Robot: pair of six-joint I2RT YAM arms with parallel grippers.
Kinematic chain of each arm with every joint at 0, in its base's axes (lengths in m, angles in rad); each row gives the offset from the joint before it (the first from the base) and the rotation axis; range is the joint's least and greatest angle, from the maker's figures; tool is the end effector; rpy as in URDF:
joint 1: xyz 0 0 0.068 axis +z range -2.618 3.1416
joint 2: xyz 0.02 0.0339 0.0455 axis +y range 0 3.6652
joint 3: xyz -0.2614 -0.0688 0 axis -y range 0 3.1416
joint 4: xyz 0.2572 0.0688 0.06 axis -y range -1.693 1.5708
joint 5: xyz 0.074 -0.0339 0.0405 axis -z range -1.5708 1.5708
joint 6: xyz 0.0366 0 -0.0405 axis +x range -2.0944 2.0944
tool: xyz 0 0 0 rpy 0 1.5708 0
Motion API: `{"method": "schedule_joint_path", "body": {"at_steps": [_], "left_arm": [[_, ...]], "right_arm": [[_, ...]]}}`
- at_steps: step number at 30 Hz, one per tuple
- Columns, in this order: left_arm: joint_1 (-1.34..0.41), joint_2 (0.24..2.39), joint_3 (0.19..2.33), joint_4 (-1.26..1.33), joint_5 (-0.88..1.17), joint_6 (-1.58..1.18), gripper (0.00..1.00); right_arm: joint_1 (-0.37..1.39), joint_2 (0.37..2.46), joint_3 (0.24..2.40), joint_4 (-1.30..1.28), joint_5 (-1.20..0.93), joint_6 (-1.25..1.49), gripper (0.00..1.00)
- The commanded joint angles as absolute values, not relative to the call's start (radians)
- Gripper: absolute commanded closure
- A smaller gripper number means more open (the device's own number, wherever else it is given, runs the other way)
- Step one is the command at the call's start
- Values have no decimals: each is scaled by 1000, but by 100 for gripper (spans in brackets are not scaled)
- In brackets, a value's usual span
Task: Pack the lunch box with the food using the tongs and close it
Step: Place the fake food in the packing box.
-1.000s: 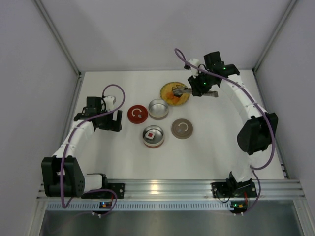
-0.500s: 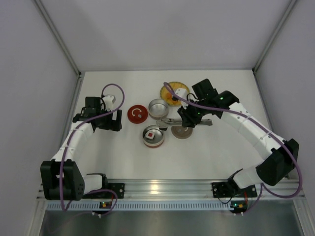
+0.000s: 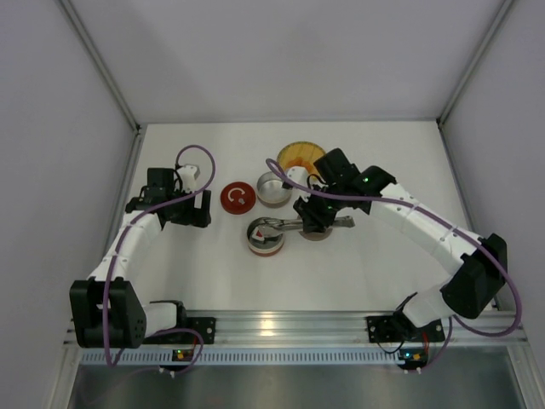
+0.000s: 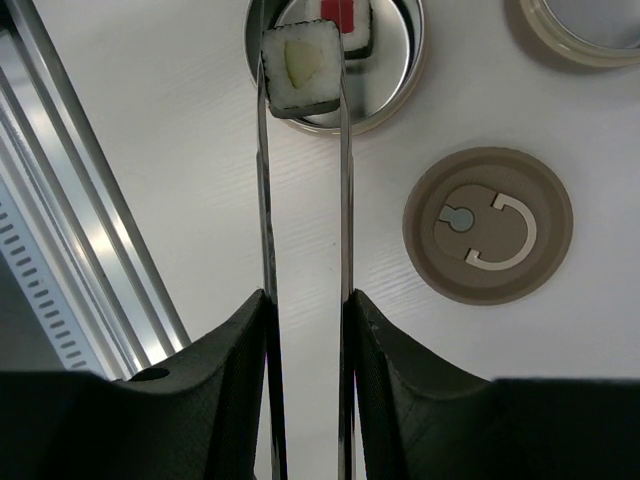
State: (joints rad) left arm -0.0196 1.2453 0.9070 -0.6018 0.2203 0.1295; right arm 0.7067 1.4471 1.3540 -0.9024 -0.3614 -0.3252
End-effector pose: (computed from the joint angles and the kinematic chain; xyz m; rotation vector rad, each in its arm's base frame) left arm 0.2634 -0.0132 0.2438 0.2752 2.4779 -0.2305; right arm 0.2261 0.2100 0.3179 -1.3941 2.1752 0.6075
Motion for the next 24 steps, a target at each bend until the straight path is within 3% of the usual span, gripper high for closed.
{"method": "schedule_joint_path", "body": {"at_steps": [1, 24], "left_arm": [[-15, 1233, 936, -586, 236, 133, 2], [-15, 1236, 933, -591, 224, 143, 2]], "right_arm": [[747, 1471, 1390, -818, -373, -308, 85], [758, 1480, 1240, -664, -278, -285, 87]]}}
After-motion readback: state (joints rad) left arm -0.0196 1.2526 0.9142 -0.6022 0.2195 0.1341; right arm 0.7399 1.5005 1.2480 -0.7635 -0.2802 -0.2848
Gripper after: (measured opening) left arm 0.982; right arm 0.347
